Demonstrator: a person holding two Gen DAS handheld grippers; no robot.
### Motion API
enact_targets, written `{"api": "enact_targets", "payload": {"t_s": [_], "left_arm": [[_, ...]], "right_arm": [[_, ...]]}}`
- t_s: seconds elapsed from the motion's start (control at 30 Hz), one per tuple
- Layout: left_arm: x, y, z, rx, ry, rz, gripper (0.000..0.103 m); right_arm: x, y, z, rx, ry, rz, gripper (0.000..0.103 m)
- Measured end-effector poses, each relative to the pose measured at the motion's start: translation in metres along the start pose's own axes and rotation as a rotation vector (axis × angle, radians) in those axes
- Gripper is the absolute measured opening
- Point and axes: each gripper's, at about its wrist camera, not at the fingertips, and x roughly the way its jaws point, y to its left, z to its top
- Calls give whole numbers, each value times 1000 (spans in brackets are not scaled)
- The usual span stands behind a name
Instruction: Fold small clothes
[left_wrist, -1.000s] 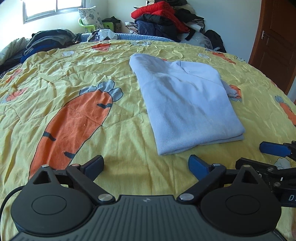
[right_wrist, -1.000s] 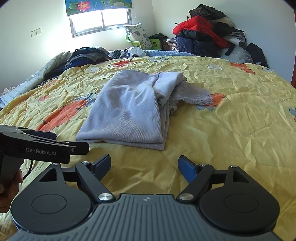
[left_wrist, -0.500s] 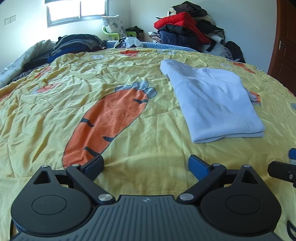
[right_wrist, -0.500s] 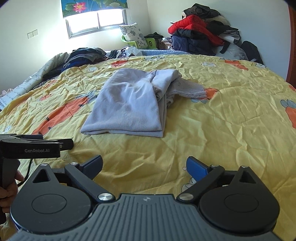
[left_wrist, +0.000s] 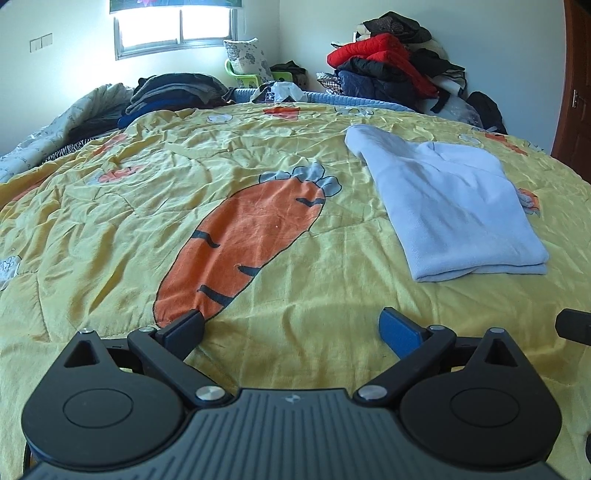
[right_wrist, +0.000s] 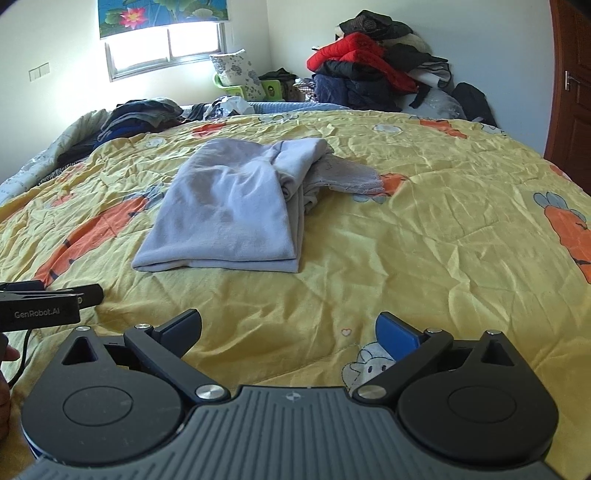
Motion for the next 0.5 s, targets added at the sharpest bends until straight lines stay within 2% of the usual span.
{"api": "enact_targets", "payload": {"t_s": [0.5], "left_arm": [[0, -1, -2, -5, -5, 5, 103]], "right_arm": [[10, -1, -4, 3, -5, -53, 102]]}}
